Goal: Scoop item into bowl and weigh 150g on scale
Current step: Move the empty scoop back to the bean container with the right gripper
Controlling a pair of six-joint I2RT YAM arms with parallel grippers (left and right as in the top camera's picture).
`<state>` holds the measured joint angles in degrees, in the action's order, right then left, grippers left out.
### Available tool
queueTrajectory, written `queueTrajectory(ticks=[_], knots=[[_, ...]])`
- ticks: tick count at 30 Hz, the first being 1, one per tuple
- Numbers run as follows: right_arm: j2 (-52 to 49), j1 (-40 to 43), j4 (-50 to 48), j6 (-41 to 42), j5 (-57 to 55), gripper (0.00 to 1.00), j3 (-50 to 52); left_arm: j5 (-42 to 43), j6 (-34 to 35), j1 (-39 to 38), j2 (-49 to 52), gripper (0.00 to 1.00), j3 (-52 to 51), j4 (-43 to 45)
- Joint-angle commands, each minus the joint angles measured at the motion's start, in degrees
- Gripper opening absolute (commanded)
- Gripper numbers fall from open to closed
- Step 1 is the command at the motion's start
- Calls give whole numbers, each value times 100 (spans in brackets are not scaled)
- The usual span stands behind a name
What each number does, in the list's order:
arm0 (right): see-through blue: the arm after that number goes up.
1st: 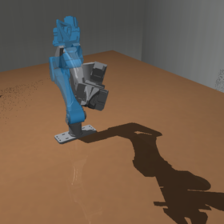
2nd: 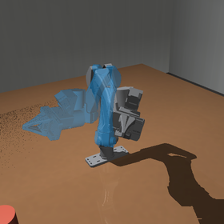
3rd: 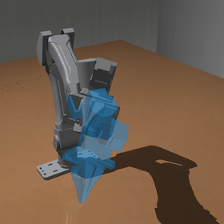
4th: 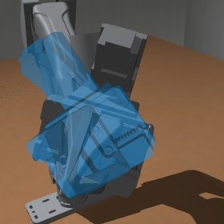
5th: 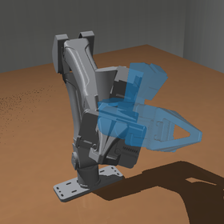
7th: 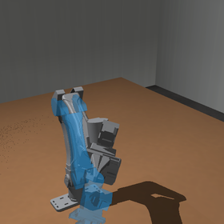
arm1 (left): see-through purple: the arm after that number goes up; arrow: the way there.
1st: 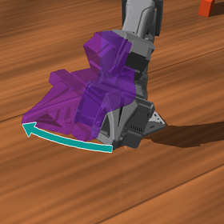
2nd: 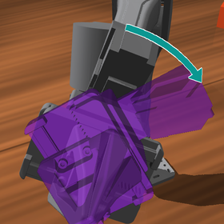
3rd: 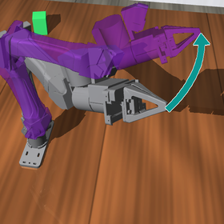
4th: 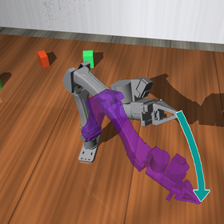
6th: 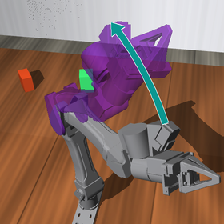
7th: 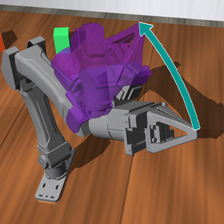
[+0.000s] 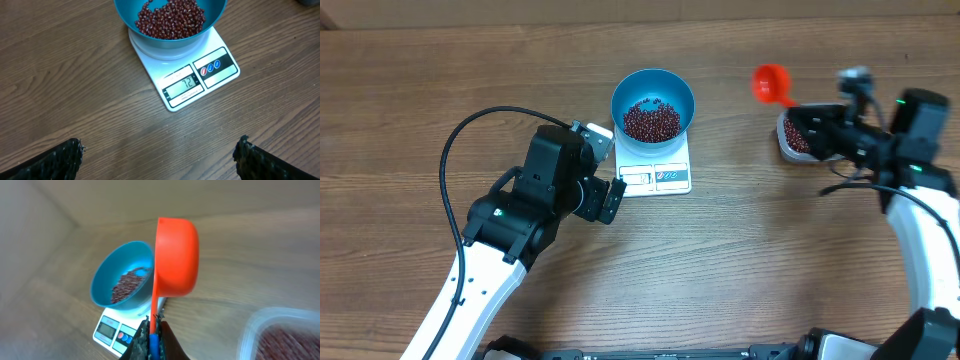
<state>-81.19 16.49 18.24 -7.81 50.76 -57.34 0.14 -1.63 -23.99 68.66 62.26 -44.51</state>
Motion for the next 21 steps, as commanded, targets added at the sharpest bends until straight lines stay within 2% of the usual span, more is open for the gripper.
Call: queueTrajectory(ticks=[1, 4, 9, 12, 21], knots=[[299, 584, 378, 225, 24, 4, -11, -42, 52, -15, 33, 100, -22, 17], [297, 894, 774, 221, -286, 4, -11, -39, 52, -15, 33, 100, -22, 17], [297, 894, 1182, 184, -1974, 4, -11, -42, 52, -15, 33, 100, -22, 17], [297, 793, 1207, 39, -2623, 4, -11, -42, 52, -15, 33, 100, -22, 17], [190, 378, 1200, -772, -3571, 4, -9, -42, 52, -15, 33, 99, -22, 17]])
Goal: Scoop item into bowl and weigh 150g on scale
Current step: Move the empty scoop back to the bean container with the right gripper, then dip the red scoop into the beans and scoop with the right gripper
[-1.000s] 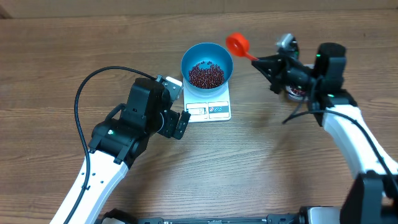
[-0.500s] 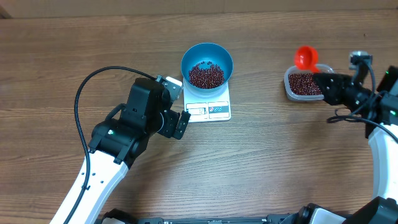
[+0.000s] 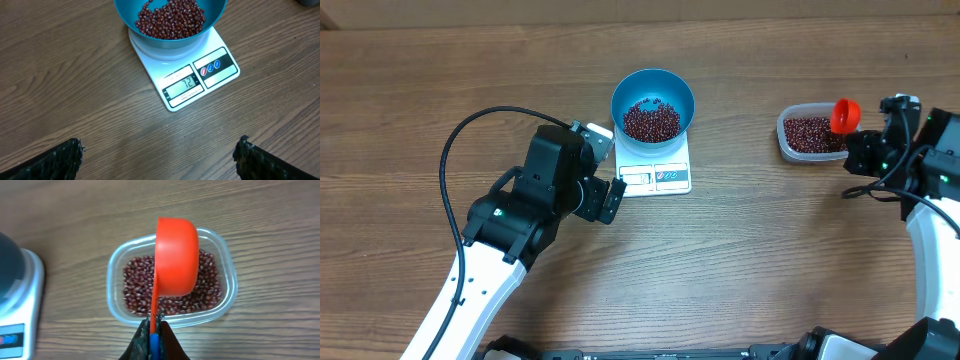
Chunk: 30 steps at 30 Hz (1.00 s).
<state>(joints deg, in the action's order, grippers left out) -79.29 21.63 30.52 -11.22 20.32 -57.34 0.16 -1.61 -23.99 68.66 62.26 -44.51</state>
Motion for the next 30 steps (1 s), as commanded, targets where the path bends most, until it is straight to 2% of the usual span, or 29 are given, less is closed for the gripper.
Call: queueTrajectory(ticks=[1, 6, 13, 24, 30], knots=[[-50, -179, -37, -511, -643, 4, -9, -44, 50, -15, 33, 99, -22, 17], [-481, -326, -107, -824, -1078, 4, -9, -42, 50, -15, 33, 99, -22, 17], [-1088, -330, -310, -1445, -1134, 4, -9, -44, 50, -15, 33, 100, -22, 17], [-1412, -330, -404, -1440, -1093, 4, 2, -44, 50, -15, 33, 100, -22, 17], [-1541, -330, -330, -1440, -348, 4, 4, -44, 50, -15, 33, 100, -22, 17]])
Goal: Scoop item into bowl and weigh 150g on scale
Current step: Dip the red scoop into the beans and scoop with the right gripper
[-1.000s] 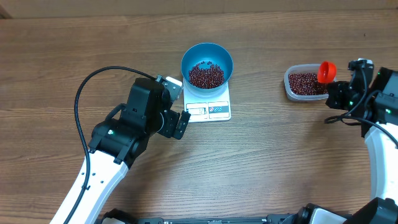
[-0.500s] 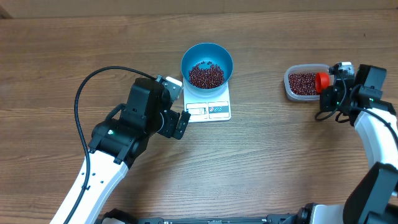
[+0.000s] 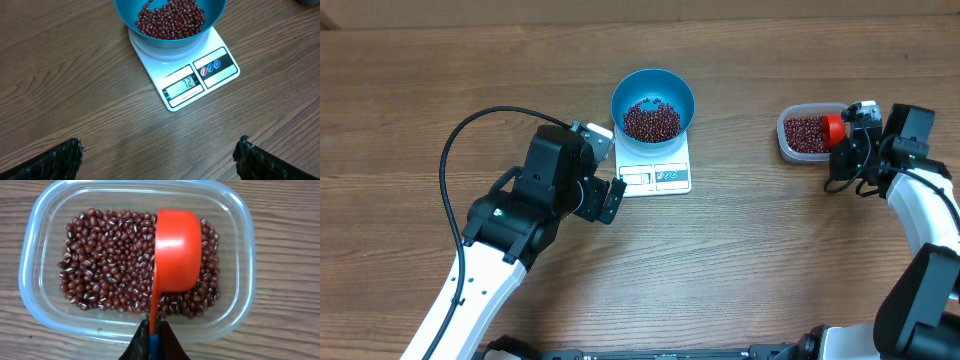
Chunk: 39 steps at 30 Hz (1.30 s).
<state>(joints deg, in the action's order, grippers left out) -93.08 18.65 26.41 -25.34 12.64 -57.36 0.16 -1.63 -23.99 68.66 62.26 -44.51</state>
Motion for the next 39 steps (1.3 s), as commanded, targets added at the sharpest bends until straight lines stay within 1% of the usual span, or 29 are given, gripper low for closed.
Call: queueTrajectory(ticks=[1, 7, 14, 19, 28, 39], knots=[[-162, -33, 90, -28, 562, 4, 4, -42, 52, -15, 33, 99, -22, 17], [-162, -33, 140, -22, 957, 4, 4, -44, 52, -15, 33, 100, -22, 17], [-162, -33, 479, -7, 953, 4, 4, -42, 52, -15, 33, 100, -22, 17], [-162, -33, 544, 22, 977, 4, 4, -42, 52, -15, 33, 100, -22, 17], [-162, -33, 627, 328, 1458, 4, 4, -44, 52, -15, 33, 100, -22, 17], [-162, -33, 455, 1064, 1469, 4, 4, -44, 52, -15, 33, 100, -22, 17]])
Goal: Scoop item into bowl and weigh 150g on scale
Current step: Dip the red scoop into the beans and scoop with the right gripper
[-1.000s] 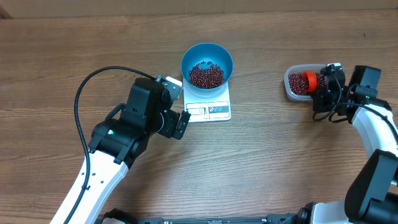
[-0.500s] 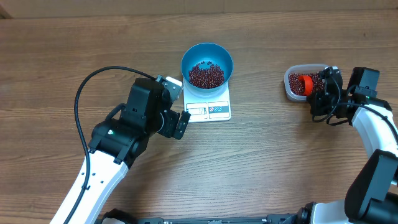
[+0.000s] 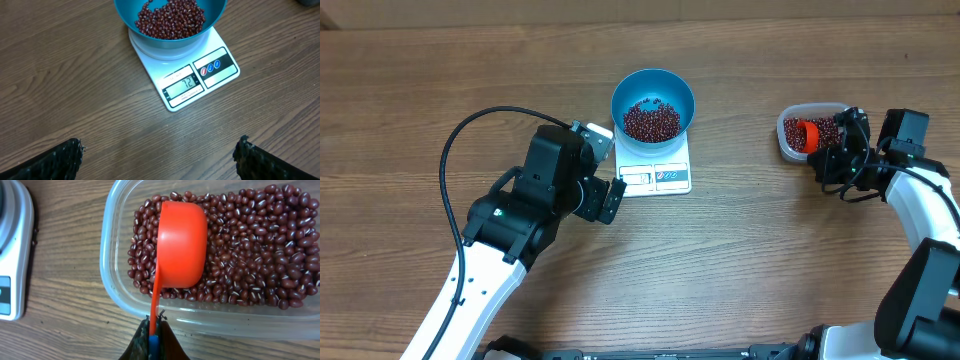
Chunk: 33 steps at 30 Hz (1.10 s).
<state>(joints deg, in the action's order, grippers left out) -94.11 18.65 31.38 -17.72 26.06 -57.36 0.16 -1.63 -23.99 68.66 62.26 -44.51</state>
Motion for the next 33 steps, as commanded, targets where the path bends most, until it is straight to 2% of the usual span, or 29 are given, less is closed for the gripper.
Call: queueTrajectory(ticks=[1, 7, 20, 25, 33], knots=[[-59, -33, -66, 356, 125, 4, 7, -44, 52, -15, 33, 100, -22, 17], [-105, -26, -260, 743, 131, 4, 4, -44, 52, -15, 33, 99, -22, 17], [-531, -4, -365, 881, 848, 4, 4, -44, 52, -15, 33, 100, -22, 17], [-533, 155, -446, 922, 1283, 4, 4, -44, 52, -15, 33, 100, -22, 17], [-535, 483, -409, 1027, 1309, 4, 4, -44, 52, -15, 33, 100, -22, 17]])
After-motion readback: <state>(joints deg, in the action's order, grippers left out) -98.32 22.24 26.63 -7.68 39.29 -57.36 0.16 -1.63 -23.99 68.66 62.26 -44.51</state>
